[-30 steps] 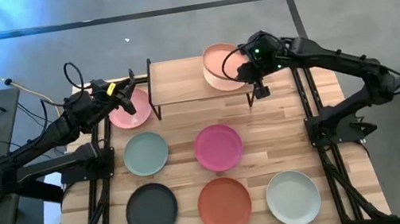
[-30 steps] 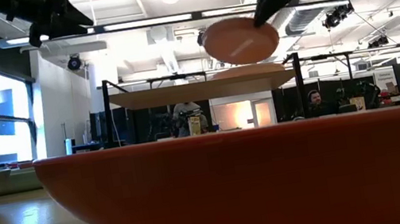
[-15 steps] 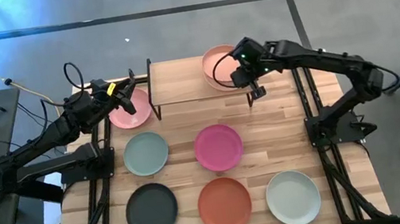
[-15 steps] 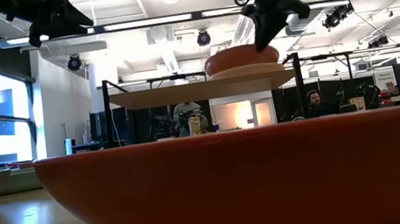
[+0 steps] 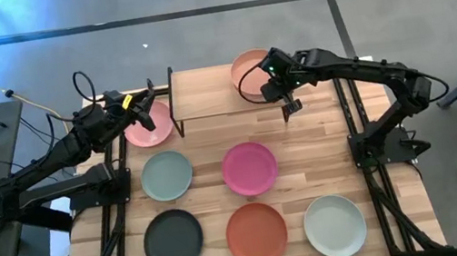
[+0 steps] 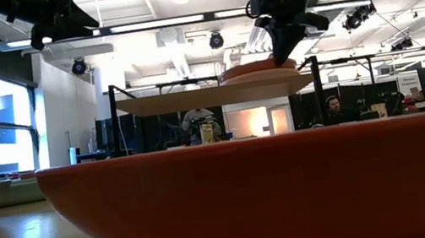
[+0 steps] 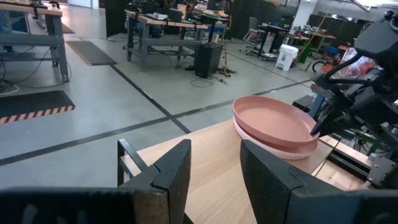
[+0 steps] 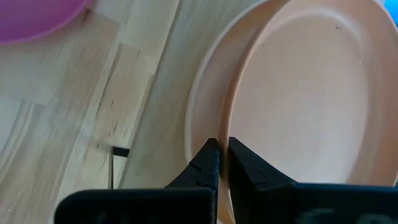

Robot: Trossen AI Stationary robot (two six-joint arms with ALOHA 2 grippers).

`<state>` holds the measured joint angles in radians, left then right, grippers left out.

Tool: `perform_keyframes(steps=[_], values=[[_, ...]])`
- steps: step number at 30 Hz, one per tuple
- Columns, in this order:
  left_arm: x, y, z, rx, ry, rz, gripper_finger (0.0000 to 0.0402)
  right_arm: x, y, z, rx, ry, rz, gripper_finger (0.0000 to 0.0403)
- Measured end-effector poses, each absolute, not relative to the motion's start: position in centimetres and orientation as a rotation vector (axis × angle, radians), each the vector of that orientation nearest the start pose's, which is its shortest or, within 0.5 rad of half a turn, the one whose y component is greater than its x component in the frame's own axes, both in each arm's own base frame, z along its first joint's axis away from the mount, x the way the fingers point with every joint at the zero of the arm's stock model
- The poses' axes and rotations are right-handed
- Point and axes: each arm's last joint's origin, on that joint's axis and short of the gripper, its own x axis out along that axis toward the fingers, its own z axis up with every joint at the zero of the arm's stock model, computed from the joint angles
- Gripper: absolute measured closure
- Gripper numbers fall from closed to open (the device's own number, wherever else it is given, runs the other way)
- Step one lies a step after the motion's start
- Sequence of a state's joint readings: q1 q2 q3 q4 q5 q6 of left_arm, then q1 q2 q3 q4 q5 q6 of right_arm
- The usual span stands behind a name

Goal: Place and stack plates onto a shelf
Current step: Stack the brown plate on top of the light orange plate on the shelf

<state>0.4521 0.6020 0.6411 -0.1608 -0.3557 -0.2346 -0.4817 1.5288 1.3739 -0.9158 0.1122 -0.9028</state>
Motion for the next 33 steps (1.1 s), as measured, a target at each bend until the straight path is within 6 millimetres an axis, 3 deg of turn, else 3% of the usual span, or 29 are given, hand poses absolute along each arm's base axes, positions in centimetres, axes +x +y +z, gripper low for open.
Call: perform_keyframes(steps=[11,21,33], values=[[12.07,6.98,31.10,-0.228,0.029,0.817,0.0273,27.01,-14.48,30.41,-0.589,1.211,-0.018,0.0400],[12.06,6.98,31.10,-0.230,0.028,0.818,0.0273,27.03,-14.60,30.32,-0.598,1.229,-0.041,0.0338],[12.08,6.98,31.10,-0.227,0.030,0.817,0.0273,26.58,-14.64,31.11,-0.645,1.245,-0.131,0.0331]])
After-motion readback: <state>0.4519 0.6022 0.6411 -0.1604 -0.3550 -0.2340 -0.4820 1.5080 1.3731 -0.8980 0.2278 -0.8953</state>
